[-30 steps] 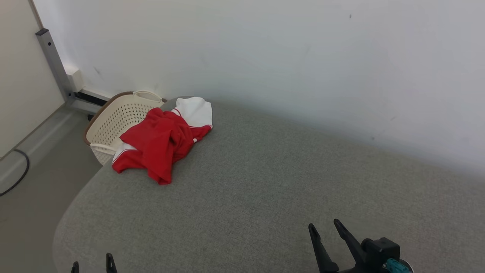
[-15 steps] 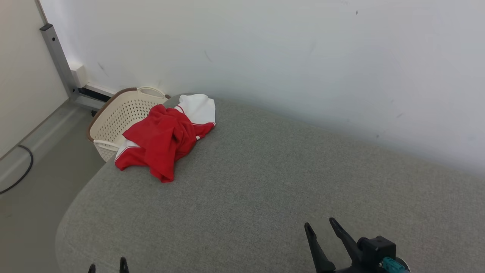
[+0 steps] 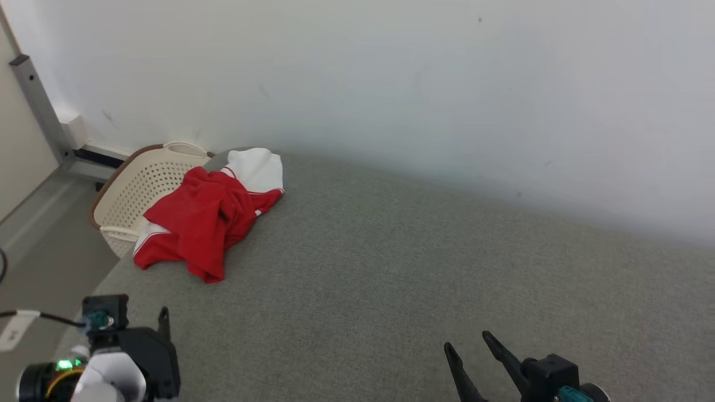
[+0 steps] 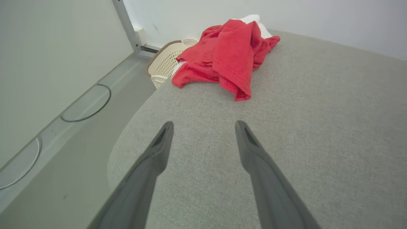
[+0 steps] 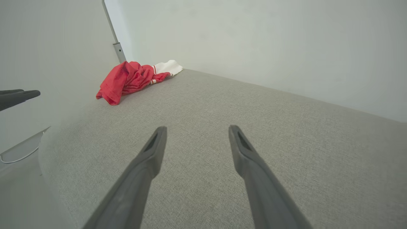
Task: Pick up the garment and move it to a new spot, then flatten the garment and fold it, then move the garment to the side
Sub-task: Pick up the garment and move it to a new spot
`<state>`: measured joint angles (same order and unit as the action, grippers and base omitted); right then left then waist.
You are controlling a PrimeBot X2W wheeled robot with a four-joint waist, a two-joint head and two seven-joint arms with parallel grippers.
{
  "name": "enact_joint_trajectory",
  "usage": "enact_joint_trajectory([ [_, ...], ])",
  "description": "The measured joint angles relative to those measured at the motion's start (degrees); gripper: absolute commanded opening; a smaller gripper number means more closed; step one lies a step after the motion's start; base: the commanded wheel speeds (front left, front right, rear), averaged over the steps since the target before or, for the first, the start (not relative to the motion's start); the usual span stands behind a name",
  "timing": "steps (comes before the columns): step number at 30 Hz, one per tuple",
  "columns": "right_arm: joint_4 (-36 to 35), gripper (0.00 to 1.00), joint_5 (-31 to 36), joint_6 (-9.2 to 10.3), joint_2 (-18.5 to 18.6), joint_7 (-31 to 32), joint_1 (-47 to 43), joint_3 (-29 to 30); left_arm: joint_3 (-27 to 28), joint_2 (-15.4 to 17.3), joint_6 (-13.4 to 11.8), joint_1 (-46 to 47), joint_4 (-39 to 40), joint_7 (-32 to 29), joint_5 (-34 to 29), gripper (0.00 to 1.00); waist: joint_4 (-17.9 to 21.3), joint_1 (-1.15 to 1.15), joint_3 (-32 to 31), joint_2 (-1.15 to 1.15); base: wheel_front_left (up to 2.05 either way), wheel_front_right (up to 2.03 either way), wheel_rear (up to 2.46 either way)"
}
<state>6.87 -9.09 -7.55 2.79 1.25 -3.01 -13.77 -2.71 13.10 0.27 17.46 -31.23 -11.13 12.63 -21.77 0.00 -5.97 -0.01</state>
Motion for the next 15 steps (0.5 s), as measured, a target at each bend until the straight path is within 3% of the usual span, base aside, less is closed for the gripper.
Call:
enact_joint_trajectory([
  [9,-9.9,1.0,3.9,0.0,0.3,5.9,-0.6,1.1,1.5,1.8,2.8,12.7,-9.8,0.0,2.6,1.0,4.3,-0.01,5.5,0.0,0.0,0.0,0.0],
  [15,-14.5,1.0,4.8,0.0,1.8,7.9,-0.7,2.0,2.4,1.8,1.7,21.7,-16.2,-0.5,4.0,1.0,7.1,0.0,11.9,0.0,0.0,0.0,0.0],
])
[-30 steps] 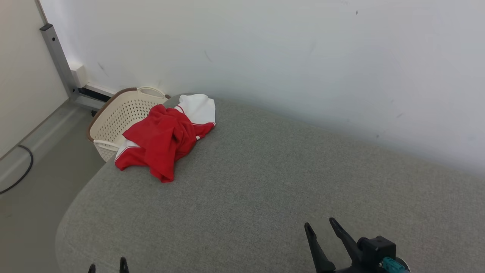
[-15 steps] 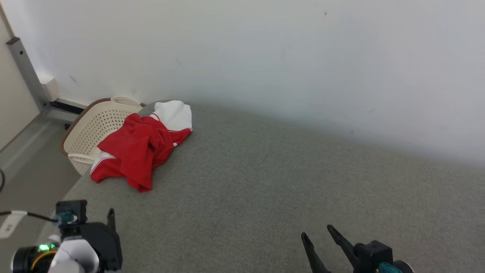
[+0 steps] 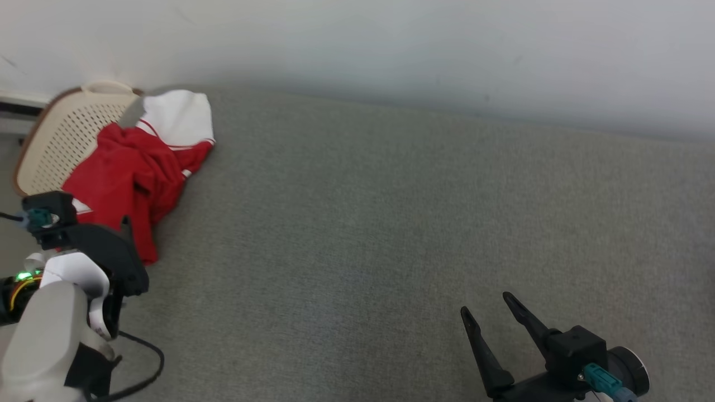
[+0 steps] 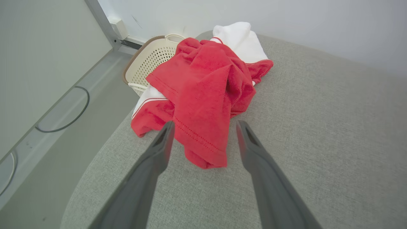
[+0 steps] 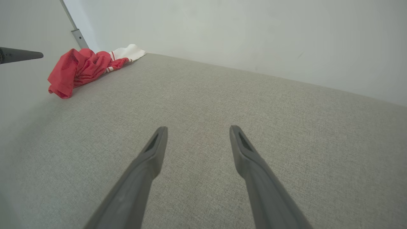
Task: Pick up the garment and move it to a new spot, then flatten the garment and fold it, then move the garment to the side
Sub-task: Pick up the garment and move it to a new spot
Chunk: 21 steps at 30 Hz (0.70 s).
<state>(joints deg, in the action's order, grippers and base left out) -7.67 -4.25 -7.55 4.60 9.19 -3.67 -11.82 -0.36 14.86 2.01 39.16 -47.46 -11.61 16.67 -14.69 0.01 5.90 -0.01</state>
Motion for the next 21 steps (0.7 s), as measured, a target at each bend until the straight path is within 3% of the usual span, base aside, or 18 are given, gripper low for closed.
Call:
enact_joint_trajectory([
  [7,-3.4,1.0,0.6,-0.01,0.6,1.4,-0.2,-0.1,1.9,1.2,-3.1,5.7,-7.2,-0.5,1.2,1.0,2.6,0.0,6.2,0.0,0.0,0.0,0.0],
  [12,-5.1,1.0,1.0,0.0,1.0,2.0,-0.5,0.7,0.1,3.6,-5.6,8.5,-10.3,1.4,-1.4,1.0,4.5,0.01,9.4,0.0,0.0,0.0,0.0],
  [16,-5.8,1.0,1.1,0.0,1.5,2.4,-1.5,0.8,0.4,3.1,-6.0,9.1,-13.7,1.2,-0.5,1.0,6.0,0.01,10.7,-0.01,0.0,0.0,0.0],
  [19,-6.9,1.0,1.2,0.0,1.4,2.7,-1.6,0.5,0.3,3.6,-5.1,9.1,-15.5,2.5,-0.3,1.0,7.3,0.0,11.1,0.0,0.0,0.0,0.0],
  [20,-6.9,1.0,1.2,0.0,1.4,2.9,-1.6,0.5,0.4,3.7,-5.2,9.3,-16.0,2.7,-0.1,0.47,7.4,0.0,11.2,0.0,0.0,0.0,0.0],
  [21,-6.8,1.0,1.2,0.0,1.4,2.9,-1.6,0.5,0.3,3.8,-5.7,9.2,-16.4,3.7,-0.2,0.21,7.6,0.0,11.1,-0.01,0.0,0.0,0.0],
])
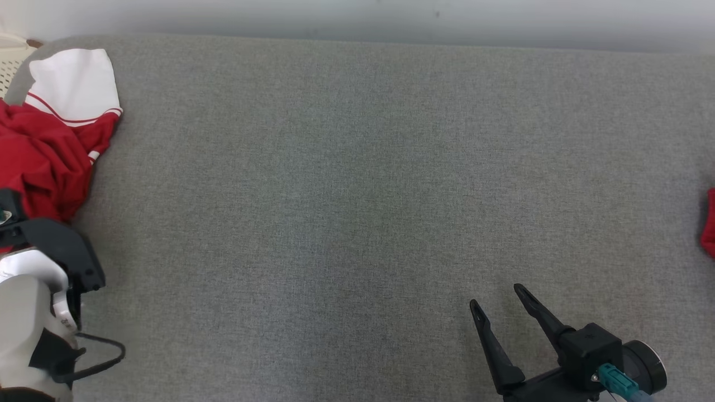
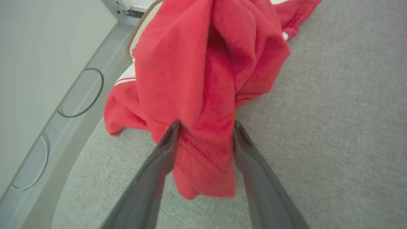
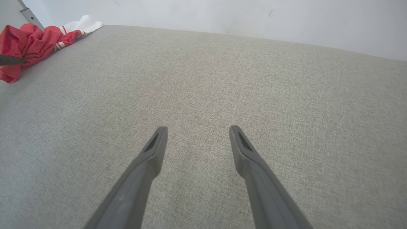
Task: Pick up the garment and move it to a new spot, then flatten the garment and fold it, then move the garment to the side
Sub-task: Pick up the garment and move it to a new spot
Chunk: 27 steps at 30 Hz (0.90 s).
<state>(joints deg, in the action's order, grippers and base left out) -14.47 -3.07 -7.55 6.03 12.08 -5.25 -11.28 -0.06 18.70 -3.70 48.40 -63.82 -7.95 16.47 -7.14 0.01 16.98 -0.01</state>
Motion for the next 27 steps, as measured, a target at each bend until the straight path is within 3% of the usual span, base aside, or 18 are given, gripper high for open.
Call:
enact_joint_trajectory([
  [1,0.1,1.0,0.0,0.0,0.0,0.0,0.0,0.0,0.0,0.2,-0.6,0.0,-0.3,0.7,-0.1,0.0,0.1,0.0,-0.1,0.0,0.0,0.0,0.0],
  [8,3.1,1.0,-1.0,0.0,-0.9,-1.5,0.6,-1.2,-1.9,1.7,-1.3,0.2,-2.4,2.4,-1.5,0.0,0.3,-0.01,-3.3,0.0,0.0,0.0,0.0],
  [16,9.6,1.0,-3.9,0.0,-2.6,-5.2,1.0,-2.9,-6.1,4.1,0.8,2.9,-0.8,4.3,-4.9,0.0,0.9,-0.01,-10.1,0.01,0.0,0.0,0.0],
  [23,13.3,1.0,-7.0,0.0,-3.2,-9.2,1.4,-2.3,-9.1,3.2,3.2,8.2,4.6,10.4,-6.6,0.0,2.6,-0.02,-17.4,0.02,0.0,0.0,0.0],
  [27,14.8,1.0,-8.3,0.0,-3.1,-11.0,2.2,-1.3,-10.2,1.4,7.3,12.7,8.3,12.8,-6.0,0.0,4.8,-0.03,-19.5,0.02,0.0,0.0,0.0],
])
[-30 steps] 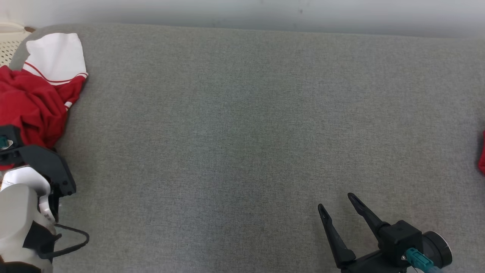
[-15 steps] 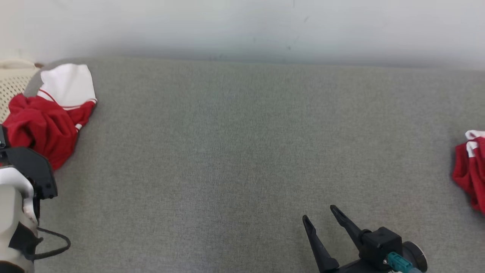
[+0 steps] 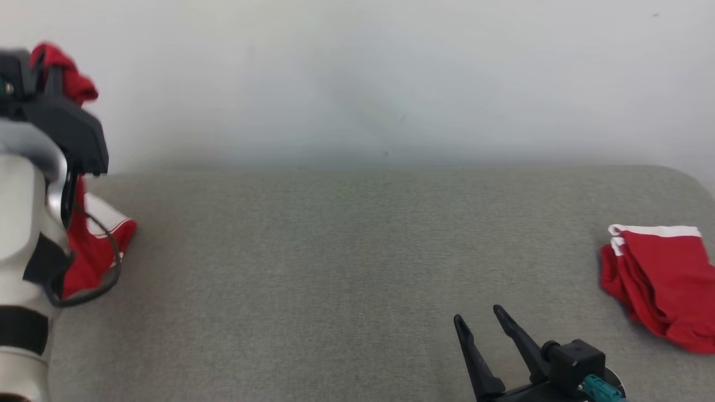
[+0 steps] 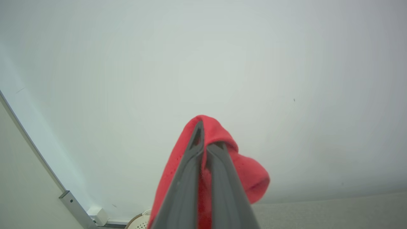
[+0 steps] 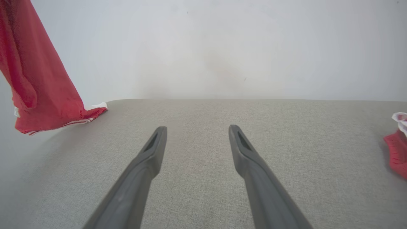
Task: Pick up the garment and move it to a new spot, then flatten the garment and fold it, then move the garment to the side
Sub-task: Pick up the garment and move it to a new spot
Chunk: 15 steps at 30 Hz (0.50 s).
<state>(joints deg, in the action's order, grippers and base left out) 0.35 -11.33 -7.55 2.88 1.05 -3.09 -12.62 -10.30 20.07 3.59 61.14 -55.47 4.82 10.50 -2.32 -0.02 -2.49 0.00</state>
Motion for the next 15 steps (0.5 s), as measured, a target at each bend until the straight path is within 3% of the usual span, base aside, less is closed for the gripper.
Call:
enact_joint_trajectory([
  [4,1.3,1.0,-1.0,0.0,0.0,-1.5,0.8,0.6,-0.6,-1.7,1.5,3.8,3.1,0.0,1.1,0.0,2.7,0.01,-1.3,0.0,0.0,0.0,0.0],
  [10,2.6,1.0,-1.3,0.0,0.0,-2.3,1.3,0.8,-0.3,-7.9,3.5,7.4,10.1,-4.4,10.0,0.0,6.5,0.01,-2.7,0.0,0.0,0.0,0.0],
  [15,2.4,1.0,-0.6,0.0,0.0,-2.2,2.0,1.7,-3.6,-8.4,3.9,6.8,19.3,-9.7,15.2,0.0,9.7,0.01,-2.9,0.0,0.0,0.0,0.0],
])
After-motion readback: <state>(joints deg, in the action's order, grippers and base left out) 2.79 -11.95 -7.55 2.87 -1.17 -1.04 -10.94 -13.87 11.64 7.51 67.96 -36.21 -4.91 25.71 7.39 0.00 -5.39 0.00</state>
